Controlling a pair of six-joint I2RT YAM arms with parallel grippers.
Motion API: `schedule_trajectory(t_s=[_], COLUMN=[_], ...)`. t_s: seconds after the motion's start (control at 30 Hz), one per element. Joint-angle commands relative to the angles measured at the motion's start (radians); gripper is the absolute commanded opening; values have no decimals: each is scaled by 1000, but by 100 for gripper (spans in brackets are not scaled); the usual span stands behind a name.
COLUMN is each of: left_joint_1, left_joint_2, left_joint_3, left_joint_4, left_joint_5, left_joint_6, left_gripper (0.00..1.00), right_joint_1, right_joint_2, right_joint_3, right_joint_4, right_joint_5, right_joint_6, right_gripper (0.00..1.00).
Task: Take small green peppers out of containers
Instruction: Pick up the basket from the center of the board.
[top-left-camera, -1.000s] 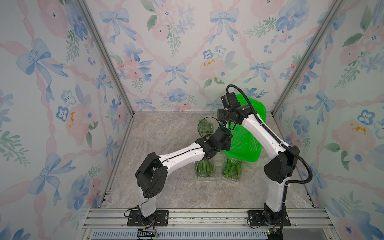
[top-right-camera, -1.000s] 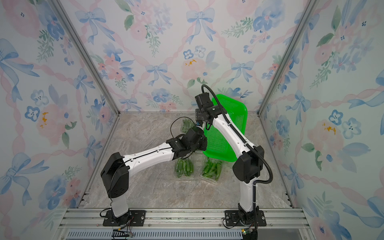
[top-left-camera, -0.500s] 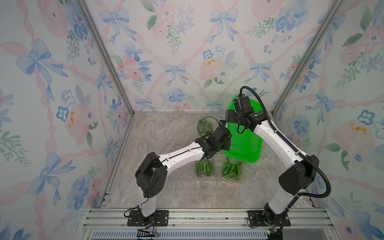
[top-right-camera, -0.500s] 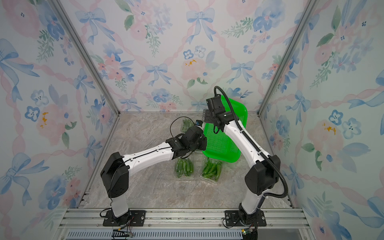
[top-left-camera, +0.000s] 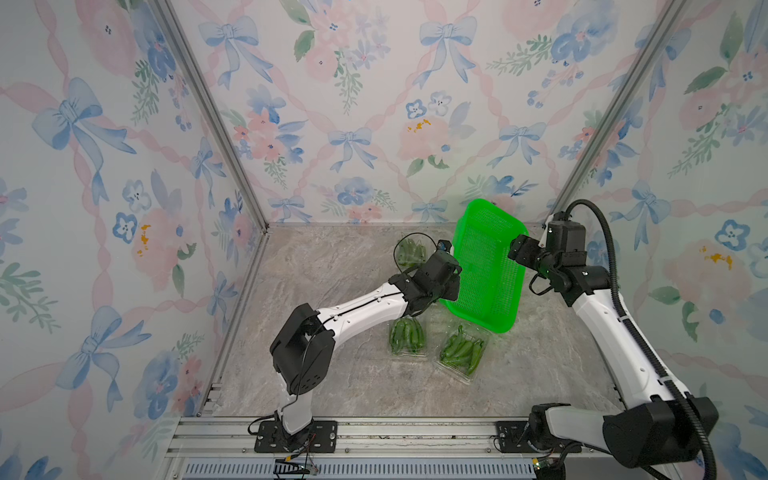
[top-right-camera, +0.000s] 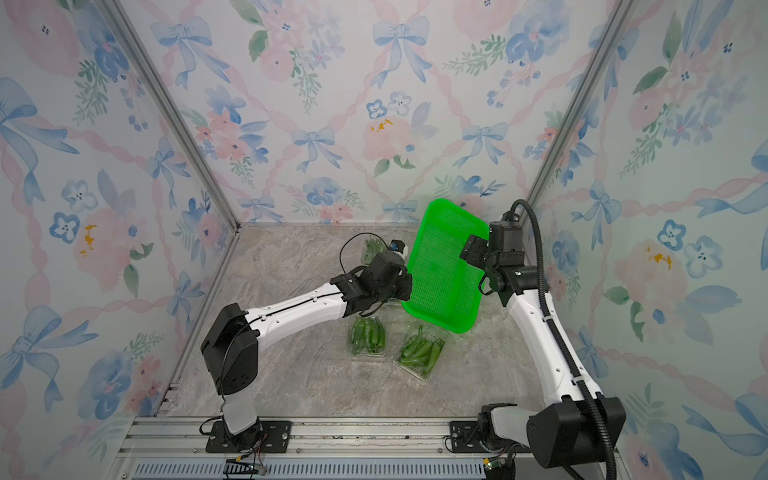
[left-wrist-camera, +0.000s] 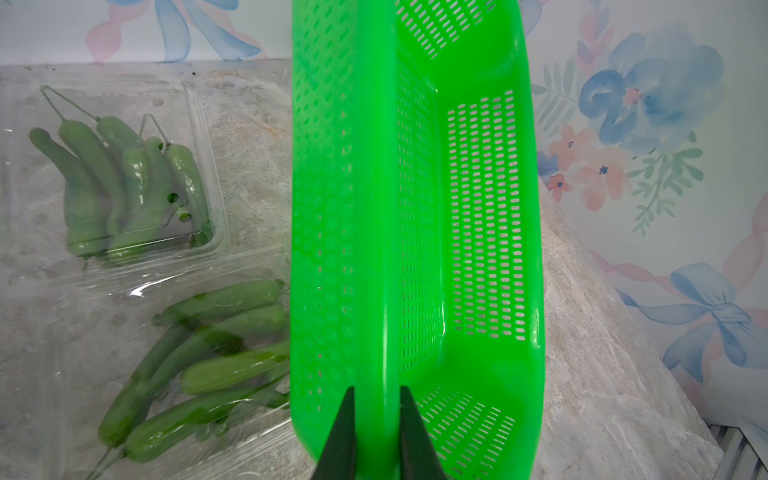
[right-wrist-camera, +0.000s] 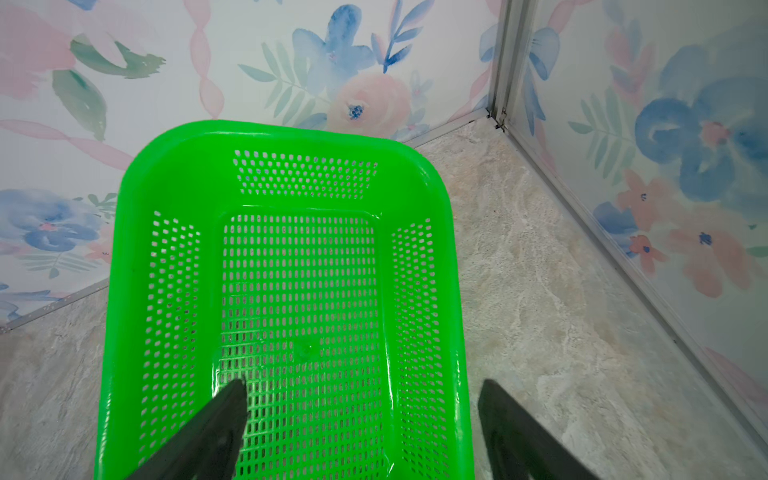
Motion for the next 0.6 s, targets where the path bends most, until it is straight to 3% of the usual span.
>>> schedule_trajectory(t_s=[0.0,0.23,0.33,0.57], left_joint_1=[-4,-5,-5,-5], left_joint_2=[7,-1,1,2], left_joint_3=[36,35,40,40], left_joint_4=[64,64,63,64], left_joint_5=[2,0,4,7], left_joint_6=[-5,-1,-2,0], left_gripper=[0,0,0,0], right_joint_1=[-48,-195,-225,-233], right_joint_2=[-22,28,84,234], right_joint_3=[-68,-206,-209,-199], right_joint_4=[-34,25,36,91], right_joint_5=[-28,-139,-182,-264], right_joint_6=[25,33,19,19], right_gripper=[84,74,68,64])
